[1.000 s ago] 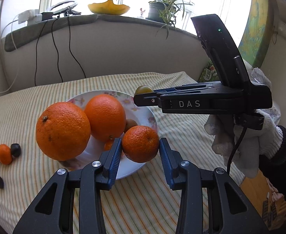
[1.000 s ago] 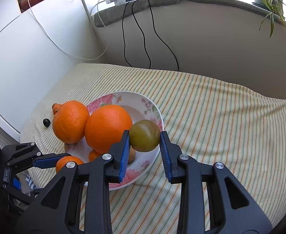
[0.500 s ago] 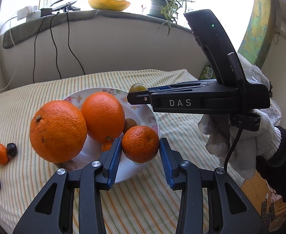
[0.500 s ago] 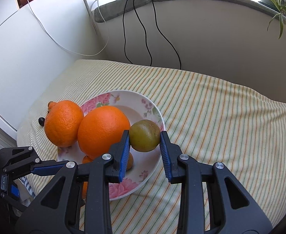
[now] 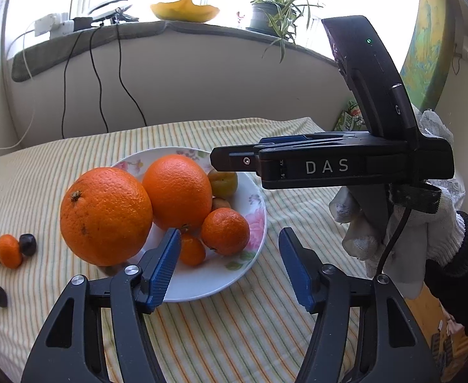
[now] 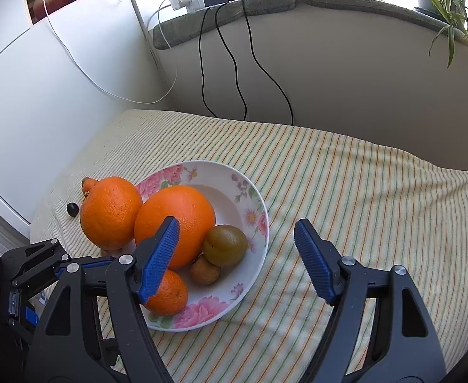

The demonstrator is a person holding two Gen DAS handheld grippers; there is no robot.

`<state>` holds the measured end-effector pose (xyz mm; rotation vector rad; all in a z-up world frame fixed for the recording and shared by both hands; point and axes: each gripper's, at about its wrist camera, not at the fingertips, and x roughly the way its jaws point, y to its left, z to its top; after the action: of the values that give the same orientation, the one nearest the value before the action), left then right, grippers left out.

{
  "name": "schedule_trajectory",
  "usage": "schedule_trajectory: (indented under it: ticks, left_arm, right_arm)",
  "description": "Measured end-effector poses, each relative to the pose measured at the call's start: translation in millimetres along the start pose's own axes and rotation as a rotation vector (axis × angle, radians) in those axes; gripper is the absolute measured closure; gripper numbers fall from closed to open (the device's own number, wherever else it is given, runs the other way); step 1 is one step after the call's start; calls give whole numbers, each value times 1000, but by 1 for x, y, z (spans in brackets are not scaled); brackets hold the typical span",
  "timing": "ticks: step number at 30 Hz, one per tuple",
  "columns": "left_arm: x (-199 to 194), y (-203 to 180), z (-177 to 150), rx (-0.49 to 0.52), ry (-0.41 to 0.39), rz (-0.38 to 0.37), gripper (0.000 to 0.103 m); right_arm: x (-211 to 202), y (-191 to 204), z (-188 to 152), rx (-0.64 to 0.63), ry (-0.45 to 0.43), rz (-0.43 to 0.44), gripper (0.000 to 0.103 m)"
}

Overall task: Organize fruits
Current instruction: 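Open both grippers to release the fruits onto the plate, then move the right tool to the tangerine by the kiwi while the left tool moves to a dark plum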

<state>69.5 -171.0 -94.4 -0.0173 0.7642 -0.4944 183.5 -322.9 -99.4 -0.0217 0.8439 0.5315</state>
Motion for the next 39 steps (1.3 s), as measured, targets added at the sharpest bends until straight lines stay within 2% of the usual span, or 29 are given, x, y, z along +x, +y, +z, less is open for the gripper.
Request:
schedule_trajectory:
  ticks: [5, 19, 29, 39]
  left_arm:
    - [-1, 1, -1, -6, -1, -2, 40]
    - [-20, 8, -4, -16, -31, -9, 40]
    - [-42, 34, -12, -58, -61, 15, 40]
    - [-70, 76, -30, -116, -85, 89, 40]
  right_arm:
    - [-4, -1, -1, 8, -9, -4, 19]
    - [-16, 14, 1, -10, -26, -7, 19]
    - [-25, 46, 10, -73, -44, 8, 19]
    - [-15, 85, 24, -156, -36, 48, 19]
